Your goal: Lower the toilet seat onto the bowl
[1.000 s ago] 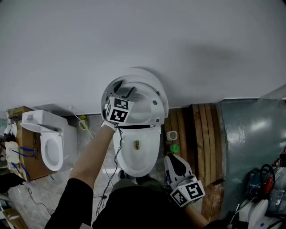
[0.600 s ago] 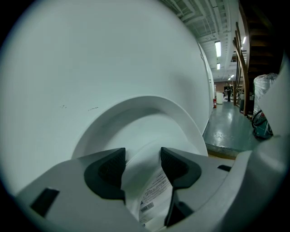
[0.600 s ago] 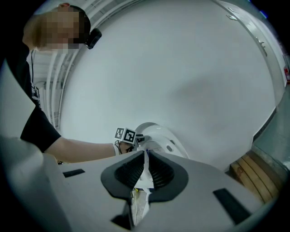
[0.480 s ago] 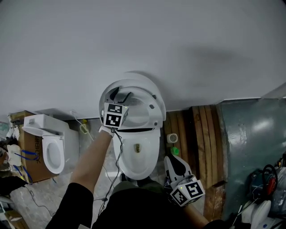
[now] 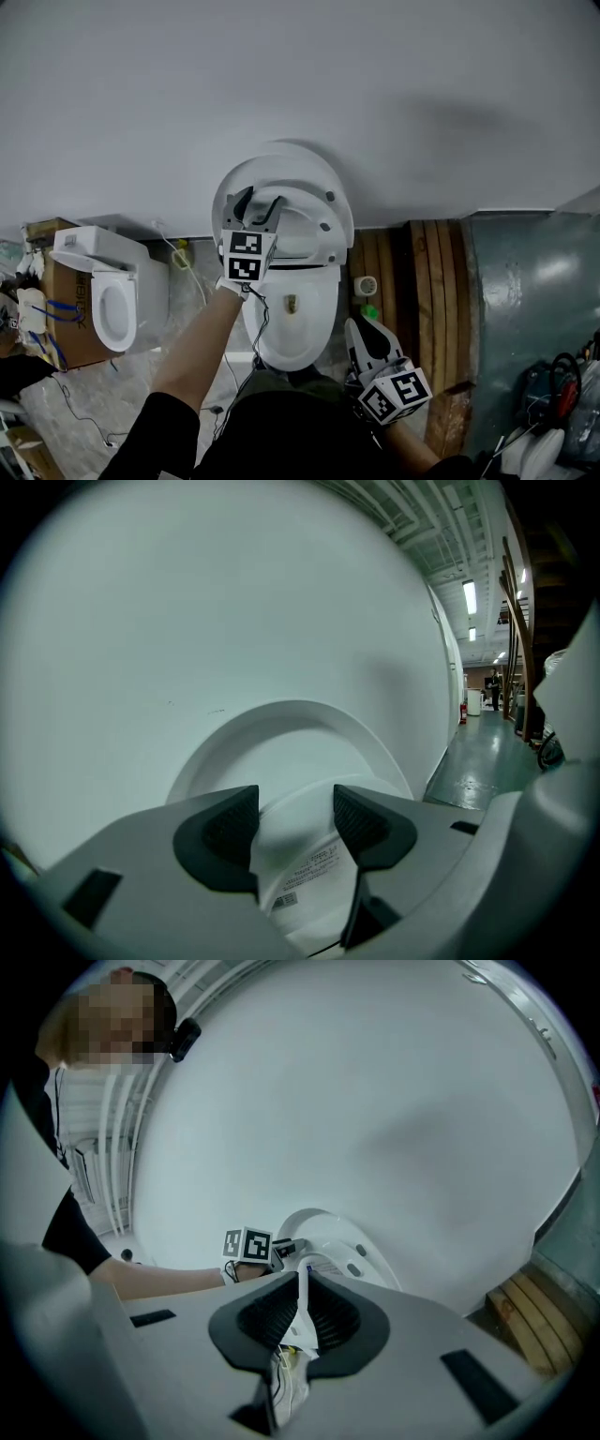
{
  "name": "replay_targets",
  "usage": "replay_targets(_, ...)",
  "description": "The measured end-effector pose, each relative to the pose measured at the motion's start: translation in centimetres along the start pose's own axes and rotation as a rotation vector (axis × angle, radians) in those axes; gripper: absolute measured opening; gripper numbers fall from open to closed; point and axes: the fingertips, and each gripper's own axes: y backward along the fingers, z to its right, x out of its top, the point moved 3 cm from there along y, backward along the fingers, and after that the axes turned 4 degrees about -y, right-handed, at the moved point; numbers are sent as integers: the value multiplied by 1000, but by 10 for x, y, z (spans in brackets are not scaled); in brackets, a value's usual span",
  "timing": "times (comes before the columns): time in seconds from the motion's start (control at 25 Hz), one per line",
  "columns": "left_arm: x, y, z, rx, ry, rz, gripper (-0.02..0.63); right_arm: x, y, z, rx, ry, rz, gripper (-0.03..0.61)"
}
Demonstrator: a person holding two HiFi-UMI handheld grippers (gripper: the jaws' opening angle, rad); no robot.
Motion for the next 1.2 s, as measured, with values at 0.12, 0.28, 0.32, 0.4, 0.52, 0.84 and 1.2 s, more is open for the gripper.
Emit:
replay_targets(0.12, -2, 12, 6, 14, 3, 11, 239, -2, -4, -2, 10, -3, -17, 52)
replay_targets(0.28, -3, 24, 10, 11, 0, 26, 239, -6, -13, -6, 21, -11, -45, 52)
replay_targets(0.32, -4, 28, 12, 6, 3, 30, 239, -8, -16, -7, 24, -14, -52, 52)
replay_targets(0.4, -5, 36, 16, -5, 9, 38, 239, -14, -21, -11, 28, -19, -73, 52)
replay_targets(0.52, -8, 50, 20, -17, 15, 50, 239, -23, -30, -18, 30, -16, -106, 52)
replay_targets(0.84, -28, 91, 39, -94, -9, 56, 239, -29, -45, -40, -4, 58, -127, 52)
replay_targets(1.2, -43, 137, 57, -192, -39, 50, 238, -47, -54, -45, -97, 112, -167, 52)
